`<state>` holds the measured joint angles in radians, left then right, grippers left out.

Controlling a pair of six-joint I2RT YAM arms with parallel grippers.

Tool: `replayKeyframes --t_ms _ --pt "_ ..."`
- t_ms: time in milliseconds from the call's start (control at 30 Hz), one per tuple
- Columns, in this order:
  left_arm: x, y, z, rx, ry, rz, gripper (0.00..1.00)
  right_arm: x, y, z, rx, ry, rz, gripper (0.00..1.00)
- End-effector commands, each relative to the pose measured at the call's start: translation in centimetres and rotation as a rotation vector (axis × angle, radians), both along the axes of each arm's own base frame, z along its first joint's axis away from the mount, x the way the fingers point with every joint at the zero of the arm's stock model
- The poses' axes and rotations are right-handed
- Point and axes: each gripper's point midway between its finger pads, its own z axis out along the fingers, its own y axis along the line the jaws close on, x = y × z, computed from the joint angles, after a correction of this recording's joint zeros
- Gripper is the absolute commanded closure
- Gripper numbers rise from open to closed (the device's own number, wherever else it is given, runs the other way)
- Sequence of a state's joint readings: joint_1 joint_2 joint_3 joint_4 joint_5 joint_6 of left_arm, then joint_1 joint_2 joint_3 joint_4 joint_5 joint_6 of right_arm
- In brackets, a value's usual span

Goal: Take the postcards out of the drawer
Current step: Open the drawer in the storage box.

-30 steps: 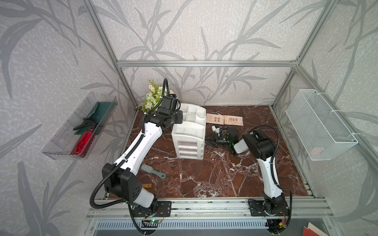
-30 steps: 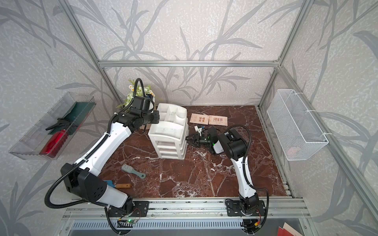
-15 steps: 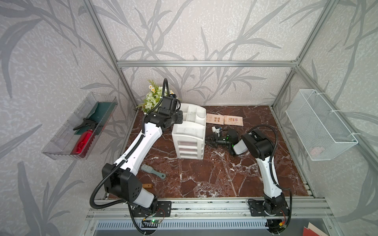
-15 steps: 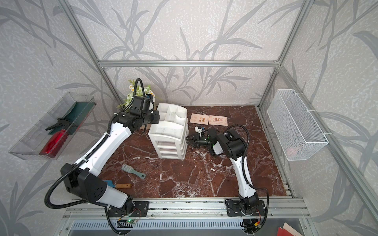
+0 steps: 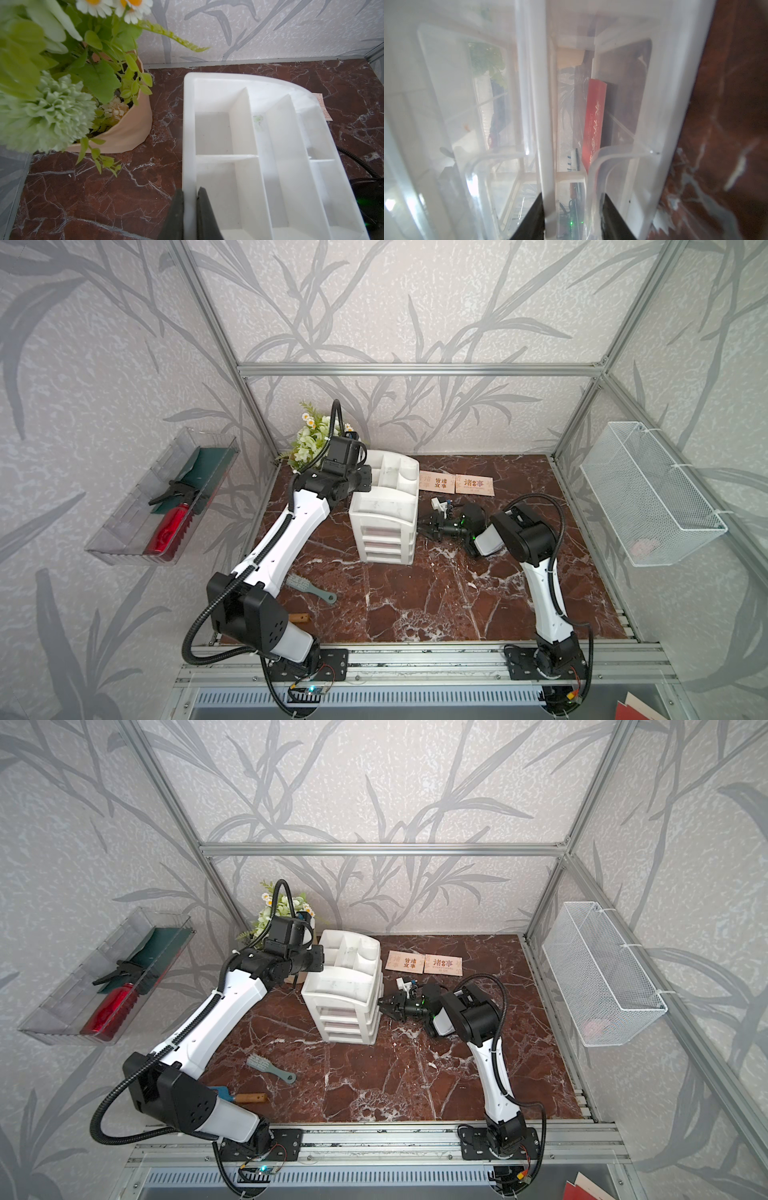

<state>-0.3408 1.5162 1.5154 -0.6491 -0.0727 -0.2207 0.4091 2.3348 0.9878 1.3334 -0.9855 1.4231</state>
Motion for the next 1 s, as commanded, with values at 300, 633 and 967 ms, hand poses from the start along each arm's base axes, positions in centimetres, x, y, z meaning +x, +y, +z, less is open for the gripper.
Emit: replayKeyframes --t_ms 300,633,967 --pt "-2.4 1.2 -5.3 0.106 0.191 0.01 1.0 0.4 -0.6 5.9 0.065 -0.169 0.002 0.58" --pt "-2.4 1.7 -5.9 0.144 0.208 0.014 1.0 0.3 -1.0 6.5 0.068 -0.182 0.002 0.56" --pt "-2.6 2.3 -6.3 0.204 0.221 0.025 1.0 0.3 -2.1 6.5 0.061 -0.178 -0.014 0.55"
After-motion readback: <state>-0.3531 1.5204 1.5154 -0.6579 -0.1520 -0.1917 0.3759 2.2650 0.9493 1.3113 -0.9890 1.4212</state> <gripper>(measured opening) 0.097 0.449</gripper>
